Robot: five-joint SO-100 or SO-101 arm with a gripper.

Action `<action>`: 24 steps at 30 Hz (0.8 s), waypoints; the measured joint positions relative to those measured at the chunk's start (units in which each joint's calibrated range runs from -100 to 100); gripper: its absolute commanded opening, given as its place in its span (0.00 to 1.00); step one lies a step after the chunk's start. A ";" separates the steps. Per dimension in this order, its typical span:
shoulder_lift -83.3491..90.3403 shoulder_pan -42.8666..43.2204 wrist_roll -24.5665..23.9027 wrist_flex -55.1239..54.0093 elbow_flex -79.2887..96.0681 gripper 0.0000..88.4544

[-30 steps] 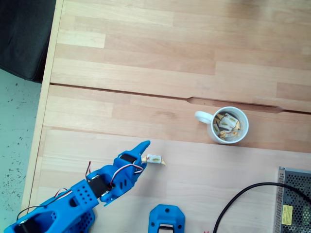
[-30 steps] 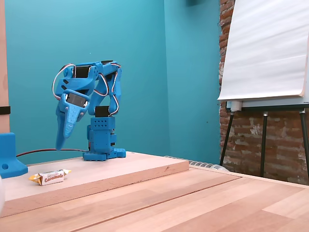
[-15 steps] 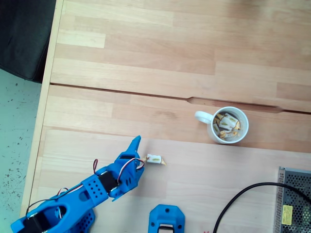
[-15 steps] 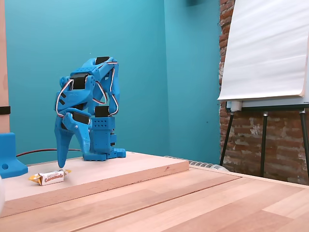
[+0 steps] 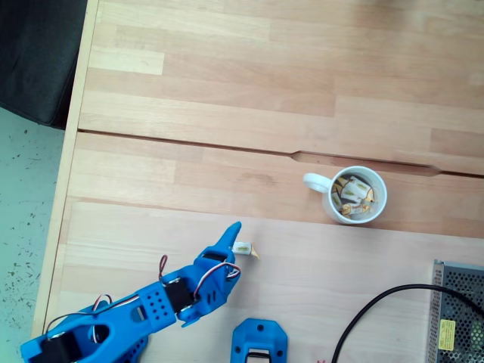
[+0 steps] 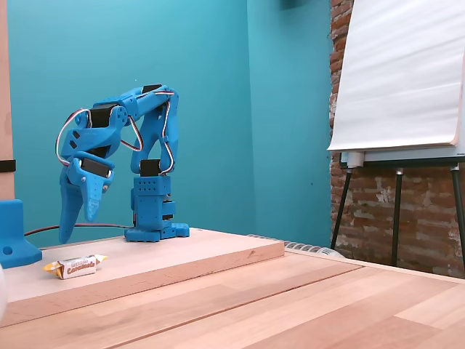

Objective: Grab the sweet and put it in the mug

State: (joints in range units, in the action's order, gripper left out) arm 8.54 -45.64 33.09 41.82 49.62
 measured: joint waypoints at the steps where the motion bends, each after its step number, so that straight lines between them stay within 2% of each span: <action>1: -1.45 0.00 0.00 0.00 -0.54 0.50; 9: -12.62 0.00 0.00 0.00 -7.62 0.50; 24: -13.99 3.62 0.00 0.00 -7.71 0.50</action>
State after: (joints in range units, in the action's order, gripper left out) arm -5.45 -42.02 33.09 41.82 41.91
